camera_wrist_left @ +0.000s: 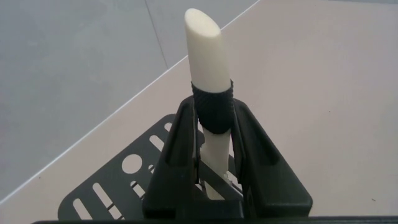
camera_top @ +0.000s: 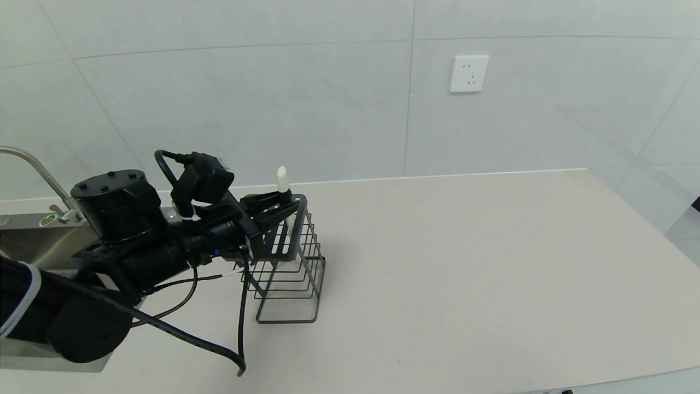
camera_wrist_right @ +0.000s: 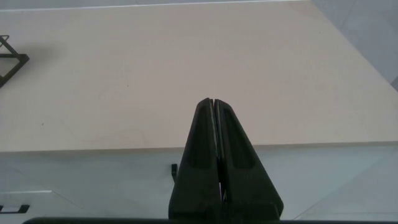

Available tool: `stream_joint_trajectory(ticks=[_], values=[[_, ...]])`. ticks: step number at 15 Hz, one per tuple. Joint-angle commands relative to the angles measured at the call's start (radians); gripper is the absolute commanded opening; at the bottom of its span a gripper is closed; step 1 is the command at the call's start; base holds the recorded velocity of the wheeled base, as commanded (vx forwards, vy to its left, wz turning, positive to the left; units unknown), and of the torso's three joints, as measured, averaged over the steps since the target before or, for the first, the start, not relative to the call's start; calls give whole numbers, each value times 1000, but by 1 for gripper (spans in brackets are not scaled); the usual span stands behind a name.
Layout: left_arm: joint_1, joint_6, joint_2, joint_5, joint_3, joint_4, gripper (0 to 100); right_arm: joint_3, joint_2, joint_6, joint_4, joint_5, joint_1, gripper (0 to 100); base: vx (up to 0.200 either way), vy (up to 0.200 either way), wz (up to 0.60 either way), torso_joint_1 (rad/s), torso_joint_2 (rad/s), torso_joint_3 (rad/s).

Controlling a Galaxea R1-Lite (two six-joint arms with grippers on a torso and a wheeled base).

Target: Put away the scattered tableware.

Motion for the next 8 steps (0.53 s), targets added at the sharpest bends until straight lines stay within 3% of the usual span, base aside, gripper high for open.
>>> stream_joint_trajectory(ticks=[1,4,5,8], values=[[0,0,13,-1,2,-1,0,0,1,0,0,1,0,0,0,0,0,0,0,0],[0,-18,13,-1,2,-1,0,0,1,0,0,1,0,0,0,0,0,0,0,0],[0,-26,13,-1,2,-1,100,0,1,0,0,1,0,0,0,0,0,0,0,0],[0,-28,10,-4,14,-3,100,0,3,0,0,1,0,0,0,0,0,0,0,0]])
